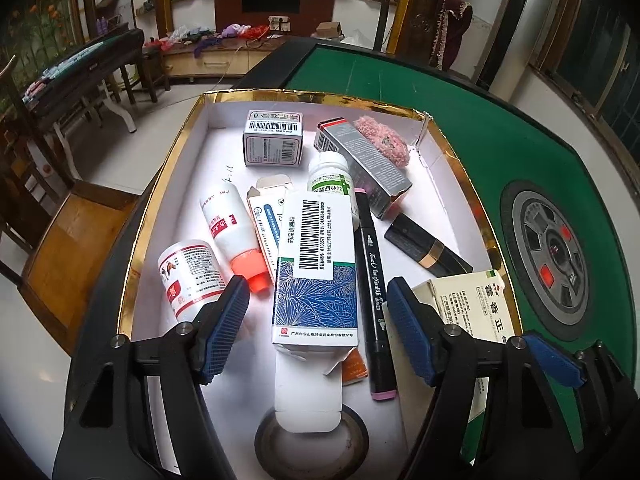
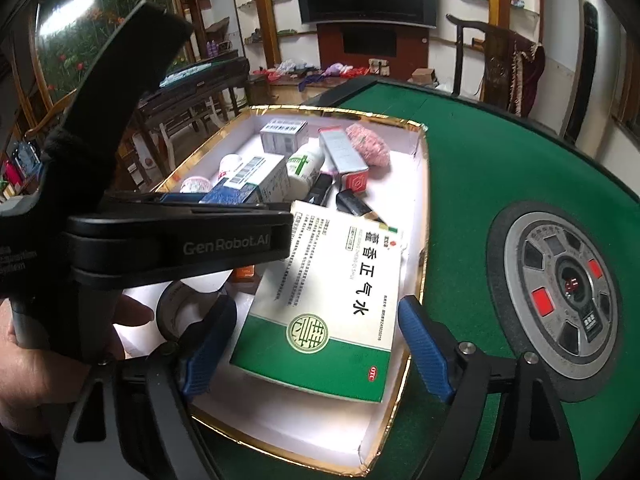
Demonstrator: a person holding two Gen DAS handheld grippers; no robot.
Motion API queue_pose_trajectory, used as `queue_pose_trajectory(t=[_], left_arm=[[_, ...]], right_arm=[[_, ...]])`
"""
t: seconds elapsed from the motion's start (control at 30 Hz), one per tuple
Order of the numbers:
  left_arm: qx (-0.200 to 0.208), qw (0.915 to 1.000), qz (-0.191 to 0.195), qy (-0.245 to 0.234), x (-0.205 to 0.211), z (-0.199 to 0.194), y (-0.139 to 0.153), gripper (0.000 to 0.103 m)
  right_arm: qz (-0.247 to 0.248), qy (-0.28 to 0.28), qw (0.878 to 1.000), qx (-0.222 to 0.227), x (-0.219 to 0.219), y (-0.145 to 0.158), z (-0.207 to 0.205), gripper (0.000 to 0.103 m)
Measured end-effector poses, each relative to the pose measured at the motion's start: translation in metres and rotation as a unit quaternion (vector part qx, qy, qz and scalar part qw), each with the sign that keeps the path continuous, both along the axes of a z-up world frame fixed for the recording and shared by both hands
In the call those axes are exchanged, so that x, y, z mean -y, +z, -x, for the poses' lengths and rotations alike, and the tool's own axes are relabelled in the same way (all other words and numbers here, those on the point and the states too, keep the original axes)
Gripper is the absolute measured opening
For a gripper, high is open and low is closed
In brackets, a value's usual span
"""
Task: Organize objects
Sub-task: 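Lower both boxes into the white tray and open both tools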
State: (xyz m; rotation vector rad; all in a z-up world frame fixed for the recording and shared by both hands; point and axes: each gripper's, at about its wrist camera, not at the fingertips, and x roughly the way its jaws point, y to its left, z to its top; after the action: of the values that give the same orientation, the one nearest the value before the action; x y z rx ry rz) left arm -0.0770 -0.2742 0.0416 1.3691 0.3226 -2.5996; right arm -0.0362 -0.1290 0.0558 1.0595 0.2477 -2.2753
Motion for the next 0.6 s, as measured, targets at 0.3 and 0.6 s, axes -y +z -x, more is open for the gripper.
queue_pose_trajectory(t=[0.3, 0.6], left_arm=[[-0.021, 0.9998, 0.007, 0.003, -0.004, -0.004, 0.009, 0.078], [-0.099, 0.9945, 0.024, 0.023, -0.010, -0.029, 0.047, 0.078]], right_arm=[[0.014, 0.003, 0.999, -0.037, -0.015, 0.018, -0.015, 0.103], [0.090, 0.008, 0.992, -0.088, -0.060, 0.046, -0.051, 0.103]])
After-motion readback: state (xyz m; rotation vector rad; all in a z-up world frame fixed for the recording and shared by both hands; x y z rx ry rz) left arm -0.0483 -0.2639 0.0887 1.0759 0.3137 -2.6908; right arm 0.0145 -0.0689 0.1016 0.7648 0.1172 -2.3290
